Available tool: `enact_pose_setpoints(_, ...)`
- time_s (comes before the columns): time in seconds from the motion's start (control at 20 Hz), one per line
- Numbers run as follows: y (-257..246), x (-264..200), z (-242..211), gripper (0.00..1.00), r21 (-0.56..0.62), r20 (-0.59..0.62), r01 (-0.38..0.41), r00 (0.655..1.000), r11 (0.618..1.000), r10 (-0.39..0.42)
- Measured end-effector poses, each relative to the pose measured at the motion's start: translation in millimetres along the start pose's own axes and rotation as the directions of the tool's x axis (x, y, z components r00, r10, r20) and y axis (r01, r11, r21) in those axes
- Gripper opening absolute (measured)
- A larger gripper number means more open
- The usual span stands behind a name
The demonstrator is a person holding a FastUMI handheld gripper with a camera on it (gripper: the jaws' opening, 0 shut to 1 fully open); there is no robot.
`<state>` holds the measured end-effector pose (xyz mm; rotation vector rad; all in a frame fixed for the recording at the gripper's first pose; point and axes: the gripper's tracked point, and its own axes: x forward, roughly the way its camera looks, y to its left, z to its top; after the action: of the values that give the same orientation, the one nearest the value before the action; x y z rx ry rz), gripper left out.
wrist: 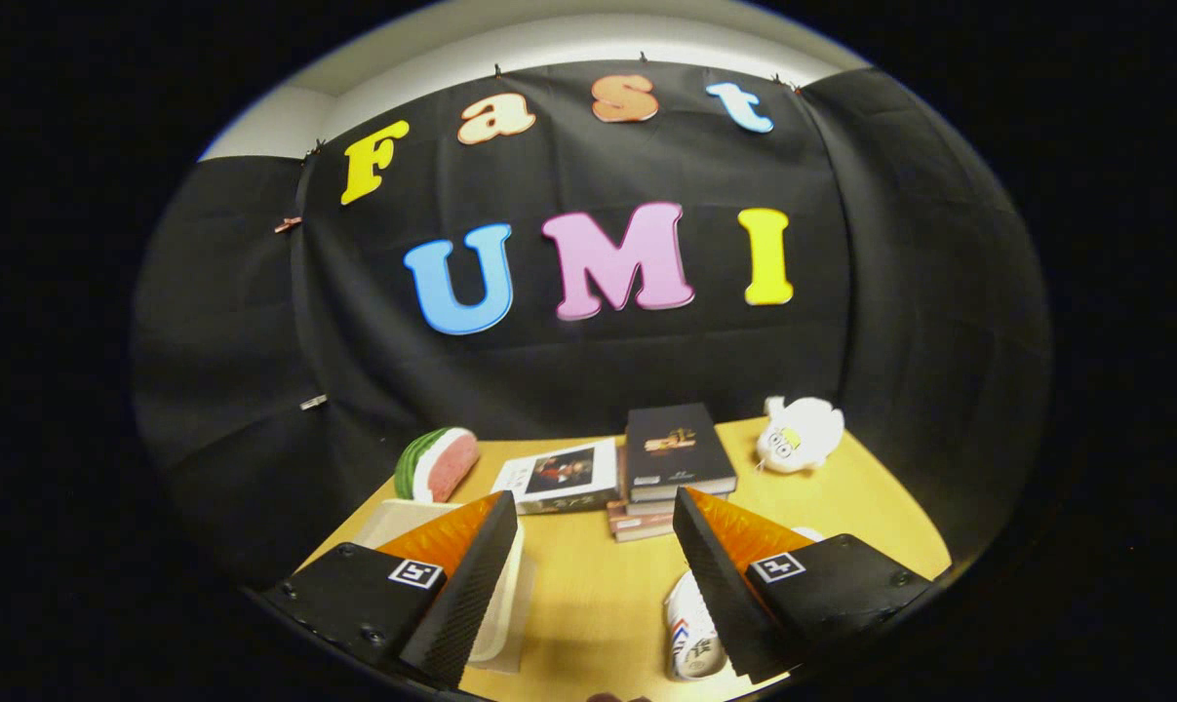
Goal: Open the storage box then place both shoes into the box .Put the left shoe in first, then the right shoe, with the right side of both shoes facing outward in a uniform manner.
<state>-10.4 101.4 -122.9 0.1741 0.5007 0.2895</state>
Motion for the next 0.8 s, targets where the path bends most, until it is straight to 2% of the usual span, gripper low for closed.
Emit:
enact_pose_setpoints(0.15,22.1,12.4,-38.3,0.98,0.106,-0.165,-0.101,0.979,0.989,0.118)
enact_pose_setpoints(0.35,58.7,18.3,-81.9,0.98,0.259,-0.319,-0.216,0.901,0.942,0.294)
enact_pose_setpoints(0.45,65.0,23.2,-111.4,0.98,0.314,-0.426,-0.212,0.84,0.926,0.337)
enact_pose_setpoints(0.6,59.8,29.5,-140.2,0.98,0.36,-0.502,-0.182,0.788,0.915,0.355)
enact_pose_setpoints(0.7,70.1,29.2,-151.8,0.98,0.44,-0.531,-0.182,0.737,0.879,0.418)
enact_pose_setpoints(0.8,84.1,29.5,-162.8,0.98,0.53,-0.533,-0.188,0.685,0.827,0.498)
